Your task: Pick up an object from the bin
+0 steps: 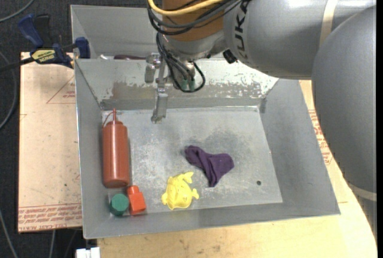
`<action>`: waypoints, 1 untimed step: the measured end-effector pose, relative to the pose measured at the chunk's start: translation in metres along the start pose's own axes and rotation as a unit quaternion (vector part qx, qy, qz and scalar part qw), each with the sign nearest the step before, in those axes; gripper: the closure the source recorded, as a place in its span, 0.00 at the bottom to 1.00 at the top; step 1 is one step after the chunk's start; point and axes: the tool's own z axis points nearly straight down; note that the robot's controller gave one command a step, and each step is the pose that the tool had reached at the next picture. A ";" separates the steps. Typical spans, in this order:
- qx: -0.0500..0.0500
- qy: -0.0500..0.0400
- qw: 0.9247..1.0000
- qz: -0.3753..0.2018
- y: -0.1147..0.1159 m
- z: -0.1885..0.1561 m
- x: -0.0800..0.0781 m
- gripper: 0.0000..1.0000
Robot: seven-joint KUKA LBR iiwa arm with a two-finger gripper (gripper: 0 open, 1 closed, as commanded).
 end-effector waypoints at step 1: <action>-0.001 -0.004 1.000 0.001 -0.001 -0.005 -0.001 0.00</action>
Offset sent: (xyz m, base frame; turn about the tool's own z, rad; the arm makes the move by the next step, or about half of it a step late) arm -0.0652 -0.0466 -0.0314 -0.1053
